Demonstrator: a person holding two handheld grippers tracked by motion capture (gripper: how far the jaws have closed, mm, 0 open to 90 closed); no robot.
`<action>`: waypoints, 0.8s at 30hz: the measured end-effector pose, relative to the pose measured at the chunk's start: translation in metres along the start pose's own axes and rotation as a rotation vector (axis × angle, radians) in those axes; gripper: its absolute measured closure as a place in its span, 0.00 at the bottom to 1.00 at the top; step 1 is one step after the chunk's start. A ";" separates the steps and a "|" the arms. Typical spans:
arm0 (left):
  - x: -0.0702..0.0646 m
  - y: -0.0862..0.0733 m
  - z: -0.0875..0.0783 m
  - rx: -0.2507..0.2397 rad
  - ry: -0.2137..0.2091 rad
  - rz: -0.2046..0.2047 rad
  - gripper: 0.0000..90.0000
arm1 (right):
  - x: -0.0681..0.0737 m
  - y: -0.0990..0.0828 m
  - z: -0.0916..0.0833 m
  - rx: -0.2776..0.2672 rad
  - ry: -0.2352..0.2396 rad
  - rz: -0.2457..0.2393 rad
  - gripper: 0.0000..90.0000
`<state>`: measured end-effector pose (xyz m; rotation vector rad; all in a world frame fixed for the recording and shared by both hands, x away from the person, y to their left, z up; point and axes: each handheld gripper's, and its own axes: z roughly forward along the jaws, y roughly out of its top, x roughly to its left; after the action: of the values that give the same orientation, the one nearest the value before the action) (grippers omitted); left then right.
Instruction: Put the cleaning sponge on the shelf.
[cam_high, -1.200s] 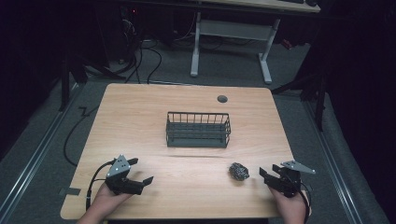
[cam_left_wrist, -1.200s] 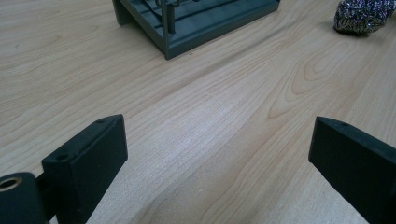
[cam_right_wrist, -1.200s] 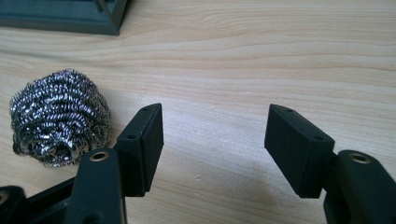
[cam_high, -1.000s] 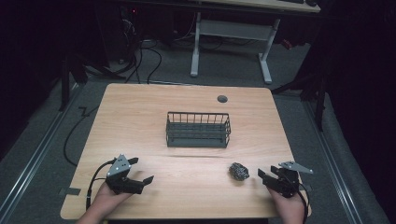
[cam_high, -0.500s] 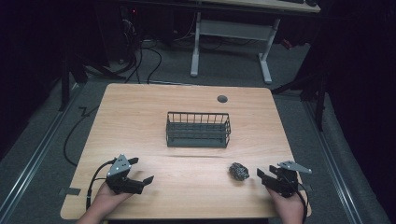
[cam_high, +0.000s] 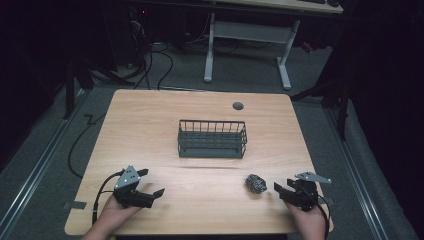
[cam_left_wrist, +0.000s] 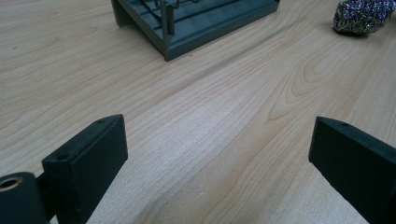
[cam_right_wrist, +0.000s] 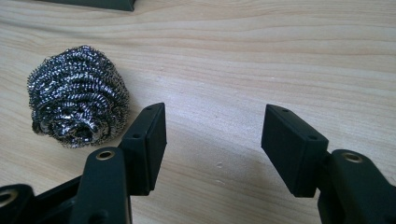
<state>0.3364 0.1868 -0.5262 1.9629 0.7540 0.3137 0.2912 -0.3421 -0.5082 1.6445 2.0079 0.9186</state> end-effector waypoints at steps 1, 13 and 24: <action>0.000 0.000 0.000 0.000 0.000 0.000 0.06 | 0.000 0.000 0.000 0.005 -0.001 0.000 0.45; -0.001 0.000 -0.001 0.001 0.002 0.001 0.06 | 0.004 0.000 -0.005 0.093 0.011 -0.022 0.36; 0.001 -0.001 -0.003 -0.012 -0.003 -0.013 0.06 | 0.010 0.007 -0.001 0.230 0.035 -0.047 0.32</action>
<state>0.3349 0.1903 -0.5256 1.9461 0.7612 0.3070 0.2933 -0.3322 -0.5011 1.6997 2.2366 0.7268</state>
